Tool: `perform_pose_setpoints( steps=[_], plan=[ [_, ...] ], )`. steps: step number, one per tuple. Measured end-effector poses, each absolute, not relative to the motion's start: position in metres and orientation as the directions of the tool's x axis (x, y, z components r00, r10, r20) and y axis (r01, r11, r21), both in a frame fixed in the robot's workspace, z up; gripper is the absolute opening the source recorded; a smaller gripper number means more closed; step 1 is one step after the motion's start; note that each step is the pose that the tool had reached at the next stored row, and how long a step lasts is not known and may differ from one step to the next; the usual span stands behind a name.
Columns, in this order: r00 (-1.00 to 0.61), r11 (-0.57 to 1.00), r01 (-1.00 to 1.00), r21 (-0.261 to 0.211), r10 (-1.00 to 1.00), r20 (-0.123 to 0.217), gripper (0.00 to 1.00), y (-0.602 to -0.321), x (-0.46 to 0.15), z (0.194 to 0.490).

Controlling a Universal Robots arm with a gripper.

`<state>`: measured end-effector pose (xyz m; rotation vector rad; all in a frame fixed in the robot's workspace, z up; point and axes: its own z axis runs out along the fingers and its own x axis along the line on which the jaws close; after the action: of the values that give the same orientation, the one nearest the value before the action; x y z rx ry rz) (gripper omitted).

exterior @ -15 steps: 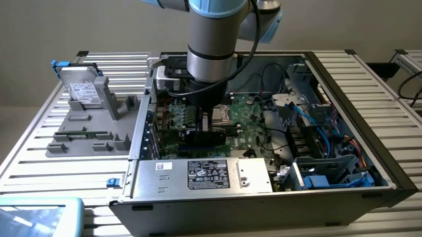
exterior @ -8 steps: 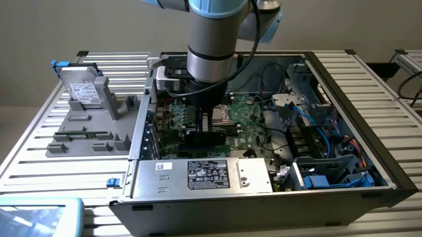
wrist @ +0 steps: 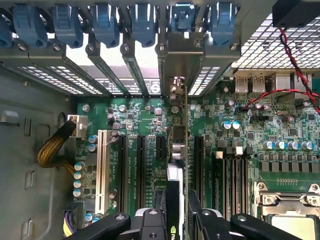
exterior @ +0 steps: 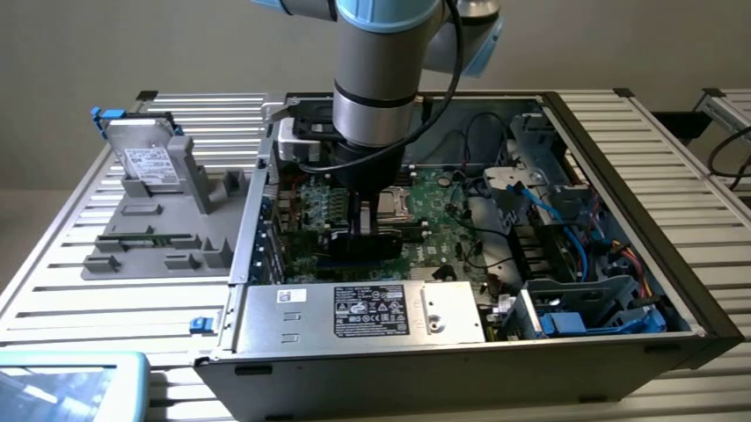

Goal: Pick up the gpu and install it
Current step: 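Insert the gpu into the slot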

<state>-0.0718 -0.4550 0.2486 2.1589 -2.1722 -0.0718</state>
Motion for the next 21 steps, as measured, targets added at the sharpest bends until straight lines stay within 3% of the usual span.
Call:
perform_pose_setpoints(
  steps=[21],
  plan=[
    [-0.005, 0.007, -0.996, 0.088, -1.0, 0.023, 0.28, -0.4549, -0.0718, 0.2464]
  ],
)
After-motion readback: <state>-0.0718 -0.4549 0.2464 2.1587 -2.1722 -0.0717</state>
